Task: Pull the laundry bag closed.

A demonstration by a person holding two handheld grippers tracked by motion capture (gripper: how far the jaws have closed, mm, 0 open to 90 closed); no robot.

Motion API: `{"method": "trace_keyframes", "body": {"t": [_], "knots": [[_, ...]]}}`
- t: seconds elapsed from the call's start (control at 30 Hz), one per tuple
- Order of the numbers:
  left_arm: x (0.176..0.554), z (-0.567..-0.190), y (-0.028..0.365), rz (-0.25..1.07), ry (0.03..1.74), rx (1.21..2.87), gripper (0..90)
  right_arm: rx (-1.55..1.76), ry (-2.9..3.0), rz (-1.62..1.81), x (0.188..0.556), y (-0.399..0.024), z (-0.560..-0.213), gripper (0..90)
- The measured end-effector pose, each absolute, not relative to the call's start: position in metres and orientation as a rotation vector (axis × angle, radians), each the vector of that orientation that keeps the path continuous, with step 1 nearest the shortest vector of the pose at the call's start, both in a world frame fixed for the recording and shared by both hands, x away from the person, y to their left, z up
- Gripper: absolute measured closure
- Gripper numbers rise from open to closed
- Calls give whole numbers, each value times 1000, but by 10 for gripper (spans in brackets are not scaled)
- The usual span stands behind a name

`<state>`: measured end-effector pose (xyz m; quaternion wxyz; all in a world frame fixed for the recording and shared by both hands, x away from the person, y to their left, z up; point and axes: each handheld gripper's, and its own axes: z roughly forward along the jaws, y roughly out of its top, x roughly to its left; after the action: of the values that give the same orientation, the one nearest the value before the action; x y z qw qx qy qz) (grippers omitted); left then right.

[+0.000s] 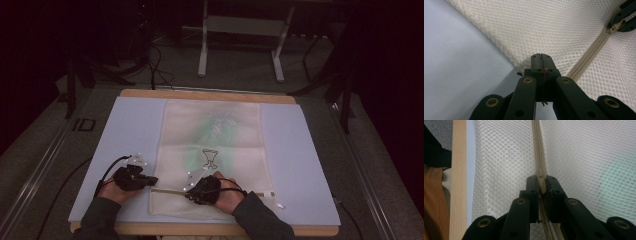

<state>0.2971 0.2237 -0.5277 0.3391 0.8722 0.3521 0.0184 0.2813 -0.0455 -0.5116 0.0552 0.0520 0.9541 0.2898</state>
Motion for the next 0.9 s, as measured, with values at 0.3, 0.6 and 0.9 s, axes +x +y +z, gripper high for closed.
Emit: {"method": "trace_keyframes", "body": {"t": [0.3, 0.6, 0.9], "knots": [[297, -528, 224, 41, 920, 2267, 900, 155, 2895, 864, 281, -50, -509, 822], [297, -528, 225, 40, 922, 2265, 900, 156, 2891, 851, 280, -58, -505, 822], [297, -528, 225, 41, 922, 2261, 900, 164, 2886, 849, 279, -64, -504, 822]]}}
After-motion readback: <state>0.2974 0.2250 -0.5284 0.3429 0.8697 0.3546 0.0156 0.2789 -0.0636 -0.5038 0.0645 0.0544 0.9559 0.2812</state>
